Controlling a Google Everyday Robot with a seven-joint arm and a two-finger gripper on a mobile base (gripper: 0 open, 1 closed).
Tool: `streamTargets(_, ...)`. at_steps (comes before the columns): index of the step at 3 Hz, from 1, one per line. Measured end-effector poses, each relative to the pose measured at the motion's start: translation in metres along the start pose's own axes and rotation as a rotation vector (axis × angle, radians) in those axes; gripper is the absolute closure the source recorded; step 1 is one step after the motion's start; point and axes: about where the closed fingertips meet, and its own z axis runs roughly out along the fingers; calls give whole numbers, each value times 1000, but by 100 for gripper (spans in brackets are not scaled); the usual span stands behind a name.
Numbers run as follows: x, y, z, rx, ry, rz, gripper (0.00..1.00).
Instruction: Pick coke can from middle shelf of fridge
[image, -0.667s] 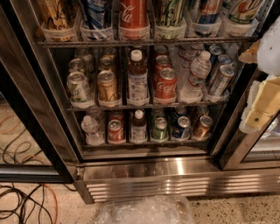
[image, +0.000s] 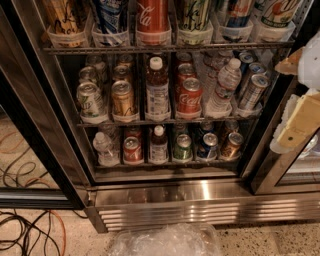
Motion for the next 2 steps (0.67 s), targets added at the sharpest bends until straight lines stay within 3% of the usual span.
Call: streamTargets(2,-19,12,18,69,-316,168,0)
